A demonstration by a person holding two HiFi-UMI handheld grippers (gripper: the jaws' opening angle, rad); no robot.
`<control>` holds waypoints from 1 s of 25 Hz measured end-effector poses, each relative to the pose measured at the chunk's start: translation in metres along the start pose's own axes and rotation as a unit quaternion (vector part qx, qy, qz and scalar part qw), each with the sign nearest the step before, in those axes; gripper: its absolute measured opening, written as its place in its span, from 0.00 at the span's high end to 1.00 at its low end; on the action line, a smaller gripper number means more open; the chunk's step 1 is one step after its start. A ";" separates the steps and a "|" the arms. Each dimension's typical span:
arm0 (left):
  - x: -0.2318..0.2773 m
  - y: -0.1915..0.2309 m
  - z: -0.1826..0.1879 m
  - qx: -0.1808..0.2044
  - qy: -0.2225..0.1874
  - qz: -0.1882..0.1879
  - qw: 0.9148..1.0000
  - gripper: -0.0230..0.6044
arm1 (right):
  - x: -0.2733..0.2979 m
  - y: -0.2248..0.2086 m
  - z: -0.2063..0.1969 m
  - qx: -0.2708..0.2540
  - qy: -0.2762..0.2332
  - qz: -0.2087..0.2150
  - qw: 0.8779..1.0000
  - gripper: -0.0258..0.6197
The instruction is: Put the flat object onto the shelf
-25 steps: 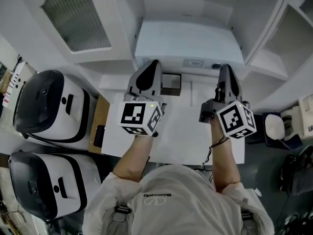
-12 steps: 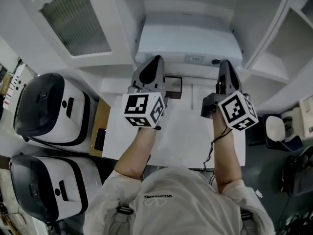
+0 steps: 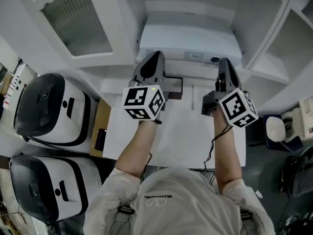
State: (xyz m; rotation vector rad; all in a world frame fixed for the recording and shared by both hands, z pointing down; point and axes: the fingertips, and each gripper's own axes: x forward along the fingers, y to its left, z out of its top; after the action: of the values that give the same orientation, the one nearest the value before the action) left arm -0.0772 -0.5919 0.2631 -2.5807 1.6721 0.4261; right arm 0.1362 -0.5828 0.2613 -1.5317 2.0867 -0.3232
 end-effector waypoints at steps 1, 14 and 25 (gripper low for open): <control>-0.001 0.000 0.000 -0.002 0.000 -0.002 1.000 0.96 | -0.002 0.000 0.002 0.005 -0.004 0.000 1.000 0.94; -0.113 -0.046 -0.020 0.073 -0.034 -0.082 0.993 0.96 | -0.078 0.001 0.022 -0.009 -0.051 0.055 0.997 0.95; -0.153 -0.052 -0.085 0.047 0.035 -0.053 0.997 0.96 | -0.111 -0.029 -0.007 -0.015 0.000 0.064 0.998 0.95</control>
State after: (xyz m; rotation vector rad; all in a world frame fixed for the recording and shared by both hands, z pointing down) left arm -0.0708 -0.4485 0.3772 -2.6285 1.5261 0.2483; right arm 0.1805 -0.4897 0.3113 -1.4057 2.1874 -0.2456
